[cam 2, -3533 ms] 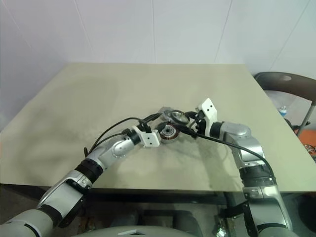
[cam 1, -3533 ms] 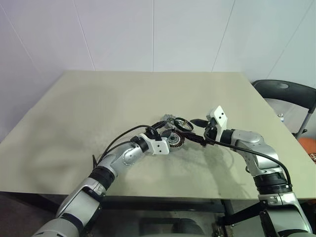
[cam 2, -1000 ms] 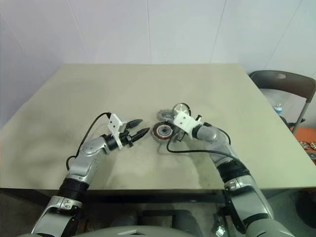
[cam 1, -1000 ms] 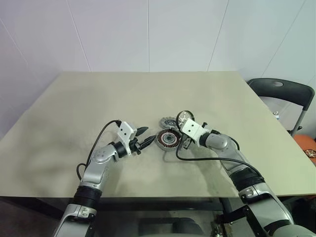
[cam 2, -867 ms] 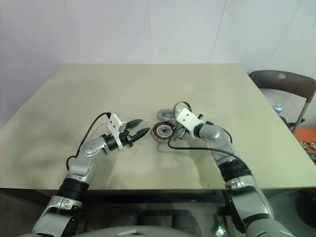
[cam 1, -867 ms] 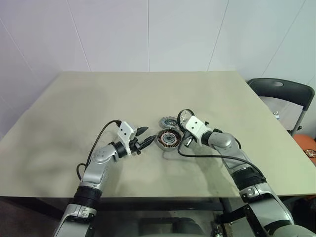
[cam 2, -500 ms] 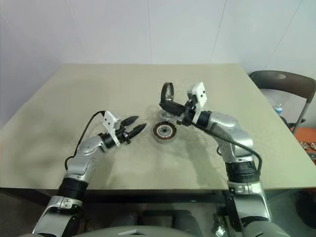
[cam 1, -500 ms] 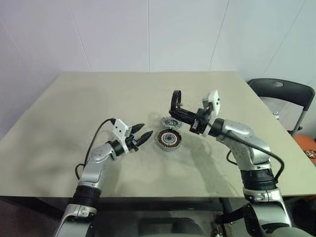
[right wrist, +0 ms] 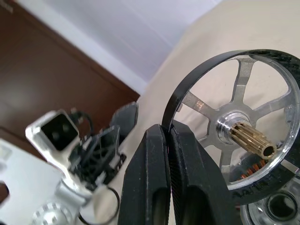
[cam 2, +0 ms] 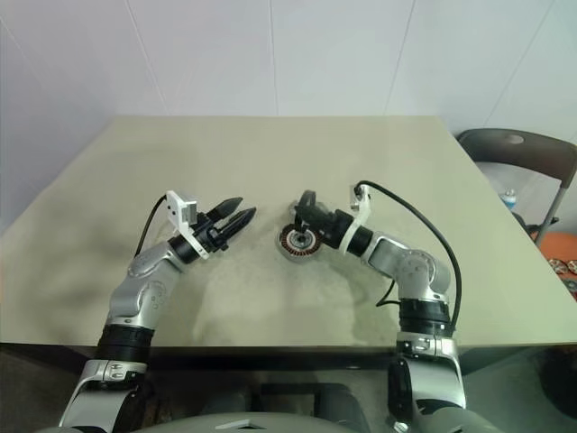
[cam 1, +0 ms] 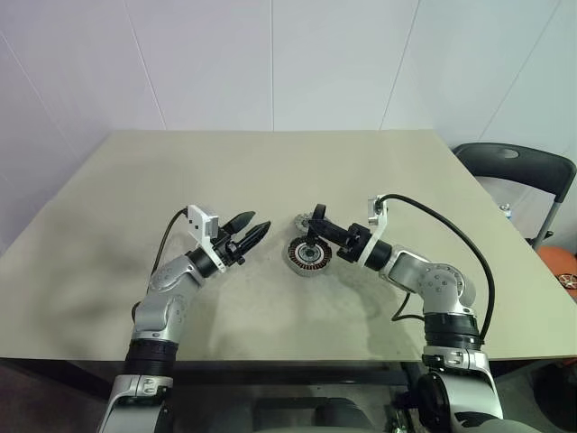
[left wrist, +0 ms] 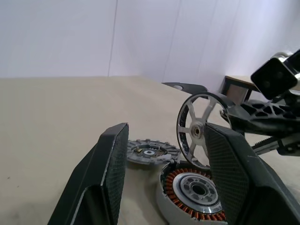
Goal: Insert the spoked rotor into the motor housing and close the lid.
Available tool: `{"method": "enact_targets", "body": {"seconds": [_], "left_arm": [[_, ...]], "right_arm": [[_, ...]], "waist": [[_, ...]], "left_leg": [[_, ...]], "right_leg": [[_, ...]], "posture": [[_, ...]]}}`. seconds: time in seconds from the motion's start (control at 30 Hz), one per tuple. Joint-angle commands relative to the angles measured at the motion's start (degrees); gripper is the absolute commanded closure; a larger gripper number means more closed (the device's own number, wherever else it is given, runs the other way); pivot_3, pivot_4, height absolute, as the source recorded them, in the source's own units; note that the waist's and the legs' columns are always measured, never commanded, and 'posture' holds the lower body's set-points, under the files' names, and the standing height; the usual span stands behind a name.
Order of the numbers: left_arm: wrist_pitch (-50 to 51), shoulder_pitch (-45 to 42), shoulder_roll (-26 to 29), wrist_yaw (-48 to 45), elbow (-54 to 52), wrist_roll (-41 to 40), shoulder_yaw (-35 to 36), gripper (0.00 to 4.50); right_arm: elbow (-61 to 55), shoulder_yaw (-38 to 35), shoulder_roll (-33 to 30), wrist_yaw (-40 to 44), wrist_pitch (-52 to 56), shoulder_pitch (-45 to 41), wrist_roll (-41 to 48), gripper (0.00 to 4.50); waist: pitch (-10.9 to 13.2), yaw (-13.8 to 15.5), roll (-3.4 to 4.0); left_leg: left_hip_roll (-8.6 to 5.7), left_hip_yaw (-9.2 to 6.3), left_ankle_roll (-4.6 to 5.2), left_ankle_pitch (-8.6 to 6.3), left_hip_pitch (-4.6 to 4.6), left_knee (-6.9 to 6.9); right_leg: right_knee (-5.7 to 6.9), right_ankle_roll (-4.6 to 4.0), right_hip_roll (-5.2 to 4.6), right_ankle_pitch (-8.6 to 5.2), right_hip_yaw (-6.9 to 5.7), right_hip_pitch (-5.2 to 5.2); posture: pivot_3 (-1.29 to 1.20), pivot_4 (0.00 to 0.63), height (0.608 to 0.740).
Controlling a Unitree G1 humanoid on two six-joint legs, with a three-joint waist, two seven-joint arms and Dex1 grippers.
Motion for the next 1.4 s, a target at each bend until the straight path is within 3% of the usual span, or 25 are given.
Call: {"method": "enact_targets", "body": {"seconds": [0.03,0.57,1.4], "left_arm": [[0.0,-0.2,0.3,0.0,-1.2,-0.4,0.8,1.81],[-0.7,0.0,-0.6,0.4,0.0,0.8,0.0,1.81],[0.2,0.8,-0.9,0.6,-1.6,0.8,-0.8,1.81]], "right_arm": [[1.0,-1.4,2.0,-2.4,0.9,-1.7,1.9,4.44],[-1.1,0.0,9.1,-4.6,5.0,-0.9,5.2,4.44],[5.2,-0.9,7.2,-2.8,-1.5,-1.0,2.2,4.44]], "waist": [[0.0,0.0,0.00],[0.0,-0.2,0.01],[0.0,-0.3,0.02]], "left_leg": [[0.00,0.00,0.00,0.00,0.00,0.00],[0.01,0.00,0.00,0.00,0.00,-0.01],[0.01,0.01,0.00,0.00,-0.02,-0.04]], "right_leg": [[0.00,0.00,0.01,0.00,0.00,0.00],[-0.01,0.01,0.06,0.00,0.00,0.00],[-0.06,0.01,0.07,-0.01,0.01,-0.02]], "posture": [[0.00,0.000,0.740],[0.00,0.000,0.740],[0.00,0.000,0.740]]}}
